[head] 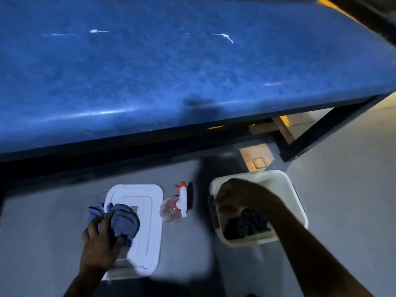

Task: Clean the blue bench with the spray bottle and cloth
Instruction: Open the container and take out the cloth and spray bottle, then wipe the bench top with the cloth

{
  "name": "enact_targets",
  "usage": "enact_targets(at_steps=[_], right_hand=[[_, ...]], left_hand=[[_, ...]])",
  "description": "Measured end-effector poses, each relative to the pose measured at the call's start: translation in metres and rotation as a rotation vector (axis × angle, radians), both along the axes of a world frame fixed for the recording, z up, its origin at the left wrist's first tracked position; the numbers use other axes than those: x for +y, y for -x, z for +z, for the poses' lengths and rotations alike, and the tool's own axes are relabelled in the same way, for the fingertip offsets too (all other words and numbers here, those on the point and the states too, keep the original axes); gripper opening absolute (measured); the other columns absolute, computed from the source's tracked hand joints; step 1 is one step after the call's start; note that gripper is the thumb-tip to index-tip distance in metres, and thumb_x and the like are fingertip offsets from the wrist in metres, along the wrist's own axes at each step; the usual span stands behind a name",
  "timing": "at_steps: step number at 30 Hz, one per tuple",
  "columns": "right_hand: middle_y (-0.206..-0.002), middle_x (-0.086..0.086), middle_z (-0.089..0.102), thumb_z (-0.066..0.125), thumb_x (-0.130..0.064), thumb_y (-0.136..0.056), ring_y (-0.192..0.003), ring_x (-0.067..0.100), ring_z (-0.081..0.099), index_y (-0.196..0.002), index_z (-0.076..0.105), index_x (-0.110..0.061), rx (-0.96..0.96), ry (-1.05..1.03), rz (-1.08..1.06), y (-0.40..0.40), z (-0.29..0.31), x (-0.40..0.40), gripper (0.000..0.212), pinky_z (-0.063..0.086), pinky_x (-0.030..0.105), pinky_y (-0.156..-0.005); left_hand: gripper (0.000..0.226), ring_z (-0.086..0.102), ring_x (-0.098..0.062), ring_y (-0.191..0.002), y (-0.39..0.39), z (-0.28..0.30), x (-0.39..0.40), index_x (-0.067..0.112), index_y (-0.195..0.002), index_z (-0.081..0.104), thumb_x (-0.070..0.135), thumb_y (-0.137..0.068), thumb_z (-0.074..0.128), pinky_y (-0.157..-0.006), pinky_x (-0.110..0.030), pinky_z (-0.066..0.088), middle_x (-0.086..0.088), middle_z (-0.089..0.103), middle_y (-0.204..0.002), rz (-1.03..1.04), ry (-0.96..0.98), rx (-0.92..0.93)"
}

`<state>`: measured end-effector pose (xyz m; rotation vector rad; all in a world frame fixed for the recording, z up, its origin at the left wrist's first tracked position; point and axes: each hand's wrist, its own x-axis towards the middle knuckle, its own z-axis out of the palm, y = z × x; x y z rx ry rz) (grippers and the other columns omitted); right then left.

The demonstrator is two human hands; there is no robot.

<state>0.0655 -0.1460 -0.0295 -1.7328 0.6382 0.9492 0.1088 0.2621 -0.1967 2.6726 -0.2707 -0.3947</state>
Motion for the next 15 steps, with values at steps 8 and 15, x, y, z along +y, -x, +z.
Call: enact_targets(at_steps=[8,15], right_hand=[[-0.149,0.015,0.046,0.067,-0.079,-0.069,-0.133,0.037,0.048,-0.155,0.022,-0.017,0.071,0.571,-0.058,0.062,-0.124,-0.055,0.115,0.04,0.051,-0.11],[-0.15,0.025,0.029,0.058,-0.055,-0.094,-0.138,0.044,0.035,-0.15,0.015,-0.006,0.056,0.849,0.112,0.054,-0.154,-0.017,0.087,0.035,0.055,-0.112]], left_hand=[[0.095,0.04,-0.061,-0.124,0.001,-0.016,-0.001,0.008,-0.149,0.04,0.06,-0.07,0.048,-0.101,-0.069,0.037,-0.036,0.044,-0.141,0.071,0.019,0.104],[0.093,0.038,-0.056,-0.125,-0.007,-0.017,-0.003,0.008,-0.147,0.045,0.008,-0.066,0.09,-0.106,-0.063,0.037,-0.03,0.042,-0.145,0.102,-0.001,0.089]])
